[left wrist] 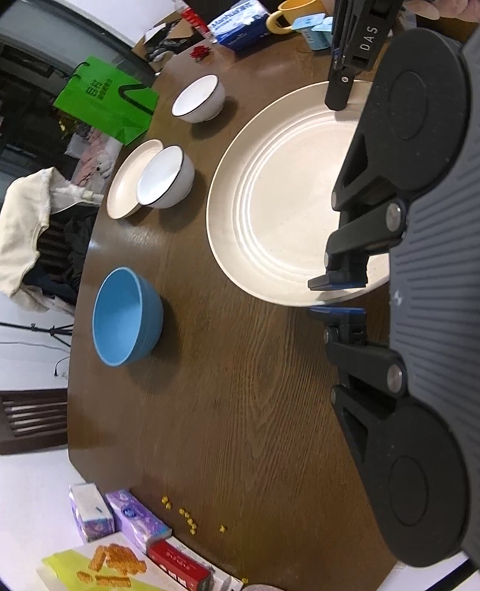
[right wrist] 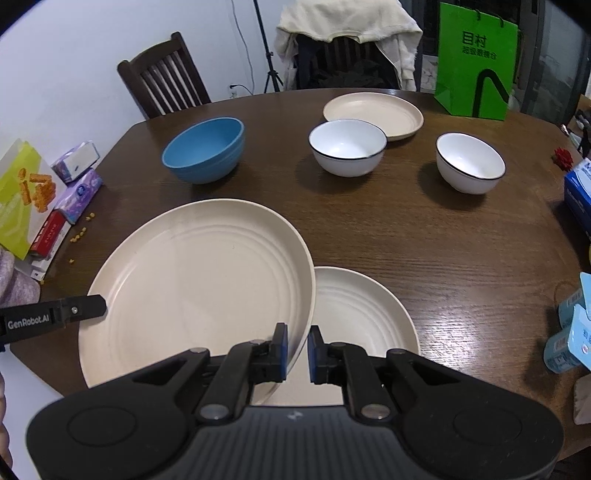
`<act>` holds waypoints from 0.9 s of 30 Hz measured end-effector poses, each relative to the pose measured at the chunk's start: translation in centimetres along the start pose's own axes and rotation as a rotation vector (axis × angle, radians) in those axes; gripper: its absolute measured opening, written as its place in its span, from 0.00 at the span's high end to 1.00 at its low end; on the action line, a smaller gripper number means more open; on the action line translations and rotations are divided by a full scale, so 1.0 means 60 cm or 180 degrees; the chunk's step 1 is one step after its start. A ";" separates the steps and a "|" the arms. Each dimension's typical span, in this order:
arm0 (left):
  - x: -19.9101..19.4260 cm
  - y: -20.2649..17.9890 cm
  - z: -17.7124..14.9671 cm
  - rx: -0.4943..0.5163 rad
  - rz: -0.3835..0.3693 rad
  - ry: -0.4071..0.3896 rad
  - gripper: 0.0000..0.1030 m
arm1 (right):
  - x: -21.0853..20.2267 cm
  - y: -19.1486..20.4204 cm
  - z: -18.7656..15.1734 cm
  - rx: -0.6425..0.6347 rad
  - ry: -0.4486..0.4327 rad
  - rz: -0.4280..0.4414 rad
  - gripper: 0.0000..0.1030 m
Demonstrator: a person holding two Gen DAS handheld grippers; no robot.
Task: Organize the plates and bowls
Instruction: 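Lower the held cream plate onto the placed cream plate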
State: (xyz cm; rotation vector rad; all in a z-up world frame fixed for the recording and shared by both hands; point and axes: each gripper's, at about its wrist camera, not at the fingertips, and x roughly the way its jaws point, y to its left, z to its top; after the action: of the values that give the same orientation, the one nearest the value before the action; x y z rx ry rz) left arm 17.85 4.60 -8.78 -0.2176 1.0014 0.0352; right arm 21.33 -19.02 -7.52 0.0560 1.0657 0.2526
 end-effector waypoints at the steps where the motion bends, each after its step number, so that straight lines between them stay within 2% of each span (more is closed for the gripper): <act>1: 0.003 -0.003 0.001 0.0009 -0.0011 0.0013 0.91 | 0.001 -0.003 0.000 0.0013 0.0003 -0.0012 0.89; 27: 0.079 -0.067 0.001 0.0412 -0.0197 0.0344 0.91 | 0.035 -0.078 -0.023 0.0344 0.0160 -0.0265 0.90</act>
State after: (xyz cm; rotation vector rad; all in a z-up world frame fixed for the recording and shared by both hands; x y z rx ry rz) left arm 20.98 0.38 -12.03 -0.1330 1.0998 -0.0985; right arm 21.92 -23.18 -10.76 0.1027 1.1285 0.1215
